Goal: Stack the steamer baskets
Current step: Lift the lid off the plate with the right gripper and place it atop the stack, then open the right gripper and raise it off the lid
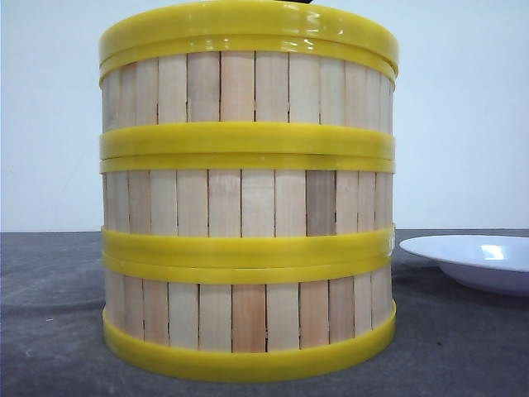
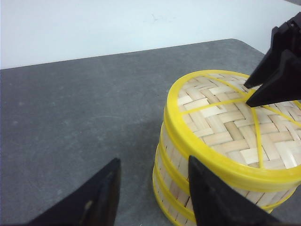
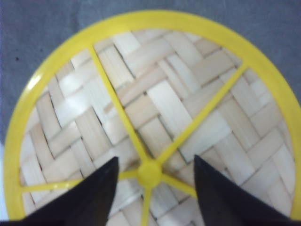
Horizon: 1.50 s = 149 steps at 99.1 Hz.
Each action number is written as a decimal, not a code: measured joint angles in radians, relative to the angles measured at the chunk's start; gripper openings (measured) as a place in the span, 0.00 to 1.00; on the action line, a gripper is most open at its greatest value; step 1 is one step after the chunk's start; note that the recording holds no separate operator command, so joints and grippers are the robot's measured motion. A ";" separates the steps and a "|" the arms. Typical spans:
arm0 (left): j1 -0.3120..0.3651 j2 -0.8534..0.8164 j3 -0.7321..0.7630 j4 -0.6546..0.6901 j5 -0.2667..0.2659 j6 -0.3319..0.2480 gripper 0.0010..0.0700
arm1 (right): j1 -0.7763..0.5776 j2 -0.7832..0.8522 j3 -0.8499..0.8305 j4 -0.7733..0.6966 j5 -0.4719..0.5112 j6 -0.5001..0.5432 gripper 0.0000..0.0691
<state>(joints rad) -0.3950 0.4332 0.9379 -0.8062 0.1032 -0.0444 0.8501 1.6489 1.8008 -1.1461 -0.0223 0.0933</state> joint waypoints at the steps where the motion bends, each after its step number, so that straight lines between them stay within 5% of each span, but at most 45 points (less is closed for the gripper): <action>1: 0.000 0.000 0.000 0.000 0.000 0.000 0.36 | 0.000 0.000 0.000 0.003 0.000 0.000 0.48; 32: 0.000 0.000 0.000 -0.002 0.000 0.000 0.36 | 0.000 -0.060 -0.001 0.122 0.009 -0.035 0.51; 95: 0.000 0.000 0.000 0.078 0.000 0.000 0.36 | 0.052 -0.533 -0.024 0.170 0.313 -0.090 0.51; 129: 0.000 -0.001 -0.050 0.095 0.002 0.004 0.36 | 0.079 -0.829 -0.480 0.314 0.394 -0.048 0.51; 149: 0.000 -0.040 -0.190 0.149 0.053 0.003 0.36 | 0.080 -1.022 -0.749 0.343 0.420 0.009 0.51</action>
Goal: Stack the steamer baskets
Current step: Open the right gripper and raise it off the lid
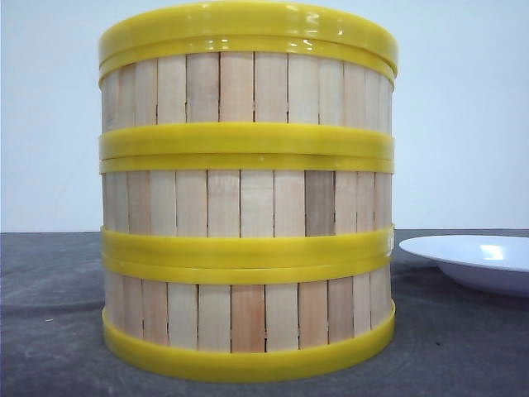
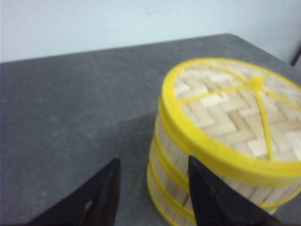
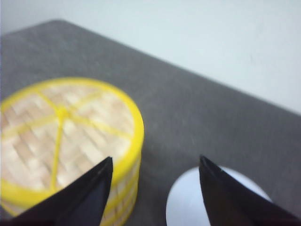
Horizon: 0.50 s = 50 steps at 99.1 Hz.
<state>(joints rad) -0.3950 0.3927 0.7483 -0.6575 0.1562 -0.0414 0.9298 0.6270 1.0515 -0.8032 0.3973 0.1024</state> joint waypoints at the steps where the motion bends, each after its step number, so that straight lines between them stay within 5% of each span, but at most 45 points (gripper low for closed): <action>1: 0.000 -0.003 -0.006 0.002 0.002 0.000 0.36 | 0.000 -0.007 -0.009 0.000 0.000 0.003 0.51; 42: 0.000 -0.023 -0.056 0.014 0.006 -0.007 0.36 | 0.000 -0.065 -0.111 0.008 0.000 0.059 0.51; 50: 0.000 -0.023 -0.056 0.019 0.006 -0.007 0.25 | 0.000 -0.064 -0.111 0.008 0.000 0.061 0.42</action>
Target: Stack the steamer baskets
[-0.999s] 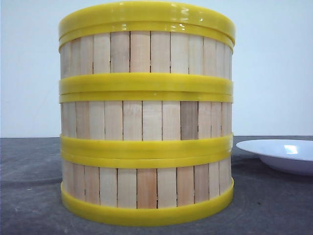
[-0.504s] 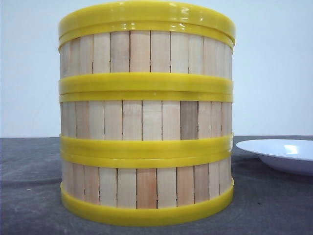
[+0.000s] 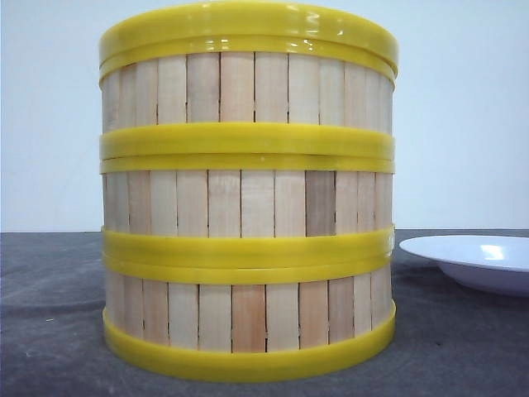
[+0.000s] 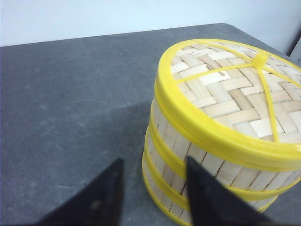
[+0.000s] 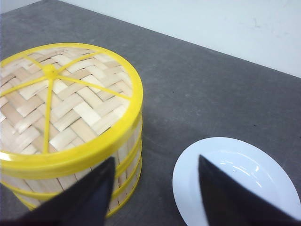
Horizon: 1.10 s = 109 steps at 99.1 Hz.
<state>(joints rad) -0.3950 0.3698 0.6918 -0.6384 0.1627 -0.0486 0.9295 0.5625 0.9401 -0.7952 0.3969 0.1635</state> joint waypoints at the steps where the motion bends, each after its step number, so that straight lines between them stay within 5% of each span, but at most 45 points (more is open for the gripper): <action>1: 0.000 0.000 0.000 0.001 0.000 0.000 0.22 | 0.000 0.000 0.000 0.000 0.000 0.000 0.40; 10: 0.000 0.000 0.000 0.019 -0.001 -0.005 0.06 | 0.000 0.000 0.000 0.000 0.000 0.001 0.14; 20: 0.000 0.000 0.000 0.040 -0.001 -0.005 0.02 | 0.000 0.000 0.000 0.000 0.000 0.001 0.03; 109: 0.000 0.000 0.000 0.021 -0.001 -0.042 0.02 | 0.000 0.000 0.000 0.044 0.000 0.001 0.01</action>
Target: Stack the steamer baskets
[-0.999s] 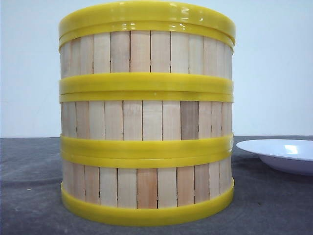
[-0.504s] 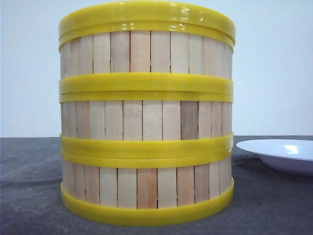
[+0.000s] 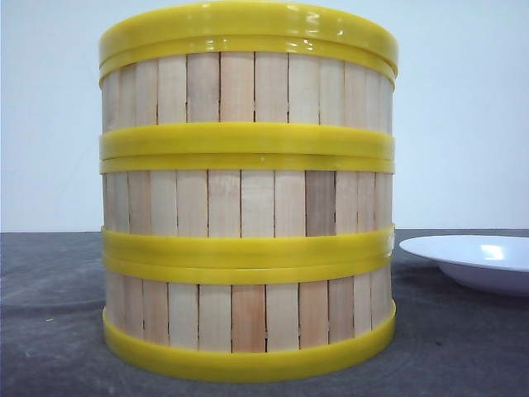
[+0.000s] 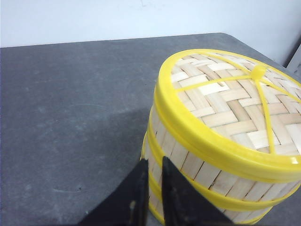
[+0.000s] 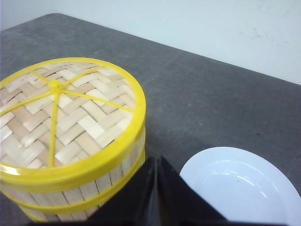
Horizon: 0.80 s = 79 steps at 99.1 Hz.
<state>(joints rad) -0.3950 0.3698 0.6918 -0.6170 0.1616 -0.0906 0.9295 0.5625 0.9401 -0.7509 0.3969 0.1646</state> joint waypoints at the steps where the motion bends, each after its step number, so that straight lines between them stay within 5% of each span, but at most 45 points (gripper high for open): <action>1: 0.000 0.000 0.000 0.000 0.000 0.000 0.02 | 0.000 0.000 0.000 0.000 0.000 0.000 0.01; 43: 0.000 0.000 0.000 0.000 0.000 0.000 0.02 | 0.000 0.000 0.000 0.000 0.000 0.000 0.01; 79: 0.023 0.000 0.000 0.000 -0.055 0.047 0.02 | 0.000 0.000 0.000 0.000 0.000 0.000 0.01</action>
<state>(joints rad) -0.3721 0.3698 0.6918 -0.6167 0.1066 -0.0441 0.9295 0.5625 0.9401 -0.7509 0.3969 0.1646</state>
